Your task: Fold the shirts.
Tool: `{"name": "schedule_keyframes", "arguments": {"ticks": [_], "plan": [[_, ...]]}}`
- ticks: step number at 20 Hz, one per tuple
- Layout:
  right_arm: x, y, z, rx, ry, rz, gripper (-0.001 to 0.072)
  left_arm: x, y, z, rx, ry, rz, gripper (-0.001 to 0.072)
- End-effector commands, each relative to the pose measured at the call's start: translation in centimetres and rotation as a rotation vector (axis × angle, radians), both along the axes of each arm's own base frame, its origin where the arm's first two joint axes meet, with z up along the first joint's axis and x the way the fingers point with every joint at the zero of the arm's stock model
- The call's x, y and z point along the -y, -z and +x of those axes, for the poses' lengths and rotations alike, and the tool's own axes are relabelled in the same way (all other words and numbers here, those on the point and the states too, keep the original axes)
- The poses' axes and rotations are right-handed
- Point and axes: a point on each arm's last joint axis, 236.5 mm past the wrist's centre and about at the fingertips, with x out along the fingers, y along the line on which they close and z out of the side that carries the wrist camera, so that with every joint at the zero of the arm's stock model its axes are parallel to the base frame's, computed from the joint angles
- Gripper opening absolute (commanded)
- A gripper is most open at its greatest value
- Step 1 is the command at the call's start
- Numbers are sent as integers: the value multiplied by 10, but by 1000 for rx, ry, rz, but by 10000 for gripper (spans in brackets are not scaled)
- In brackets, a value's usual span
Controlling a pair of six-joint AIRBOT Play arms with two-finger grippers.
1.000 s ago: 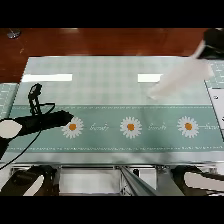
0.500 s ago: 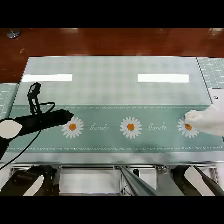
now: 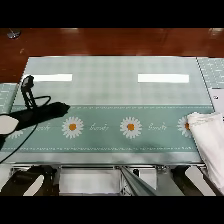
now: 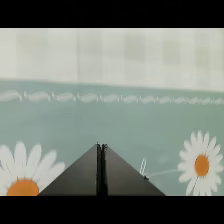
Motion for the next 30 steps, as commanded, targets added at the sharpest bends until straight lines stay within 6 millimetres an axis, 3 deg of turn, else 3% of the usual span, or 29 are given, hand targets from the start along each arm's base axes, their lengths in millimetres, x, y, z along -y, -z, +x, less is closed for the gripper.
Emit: {"name": "schedule_keyframes", "arguments": {"ticks": [1, 2, 4, 6, 7, 8, 10, 12, 13, 15, 30], "plan": [[-19, -39, 113, 211, -299, -37, 61, -16, -63, 43, 100, 4, 32, 28], [-47, -54, 160, 307, -445, -38, 22, -13, -96, 59, 141, 32, 40, 27], [-115, -76, 231, 471, -649, -30, 22, 0, -153, 83, 208, 99, 50, 27], [-189, -70, 266, 516, -827, -6, 22, 15, -183, 97, 233, 159, 57, 27], [-219, -54, 274, 486, -900, 5, 22, 20, -182, 101, 224, 179, 62, 26], [-248, -28, 277, 435, -966, 25, 22, 25, -167, 103, 191, 187, 74, 27], [-286, 41, 269, 291, -1057, 57, 22, 23, -111, 99, 61, 182, 133, 26], [-295, 114, 253, 163, -1067, 70, 22, 11, -44, 86, -85, 182, 202, 27], [-292, 141, 245, 121, -1033, 85, 22, 2, -19, 81, -142, 179, 233, 27], [-287, 173, 232, 71, -956, 123, 22, -7, 3, 78, -199, 167, 244, 27], [-284, 176, 231, 63, -965, 108, 22, -11, 4, 81, -199, 154, 239, 29]]}}
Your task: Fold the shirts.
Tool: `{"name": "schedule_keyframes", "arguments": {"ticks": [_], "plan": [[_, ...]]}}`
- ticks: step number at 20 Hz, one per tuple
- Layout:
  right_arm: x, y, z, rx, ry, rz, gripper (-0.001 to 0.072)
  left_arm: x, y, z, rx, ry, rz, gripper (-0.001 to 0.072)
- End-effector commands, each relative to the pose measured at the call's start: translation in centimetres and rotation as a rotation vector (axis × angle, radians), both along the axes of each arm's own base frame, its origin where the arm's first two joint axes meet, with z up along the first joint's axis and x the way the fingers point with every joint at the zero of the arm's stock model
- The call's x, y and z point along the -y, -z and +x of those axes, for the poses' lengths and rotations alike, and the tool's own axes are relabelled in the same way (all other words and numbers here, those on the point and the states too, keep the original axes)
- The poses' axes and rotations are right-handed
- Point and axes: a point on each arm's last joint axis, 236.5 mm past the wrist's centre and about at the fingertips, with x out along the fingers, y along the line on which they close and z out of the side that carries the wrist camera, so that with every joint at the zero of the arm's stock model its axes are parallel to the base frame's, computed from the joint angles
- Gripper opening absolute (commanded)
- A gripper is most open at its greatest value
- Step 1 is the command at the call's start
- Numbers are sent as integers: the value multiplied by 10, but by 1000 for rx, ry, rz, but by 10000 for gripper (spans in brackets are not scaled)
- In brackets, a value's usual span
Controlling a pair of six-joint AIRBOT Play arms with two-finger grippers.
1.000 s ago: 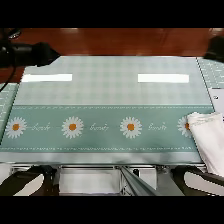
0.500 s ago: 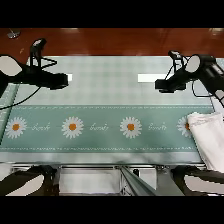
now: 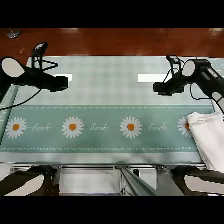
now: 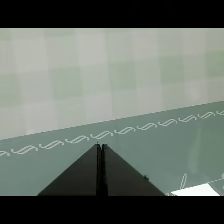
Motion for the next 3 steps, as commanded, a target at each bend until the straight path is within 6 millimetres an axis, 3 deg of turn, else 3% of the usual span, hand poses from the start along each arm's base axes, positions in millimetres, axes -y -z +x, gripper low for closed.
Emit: {"name": "schedule_keyframes", "arguments": {"ticks": [1, 3], "plan": [[0, 0, 0, 1, 0, -2, 22, 0, 0, 0, -1, -1, 1, 28], [0, 0, 0, 1, 0, -2, 22, 0, 0, 0, -1, -1, 1, 28]]}}
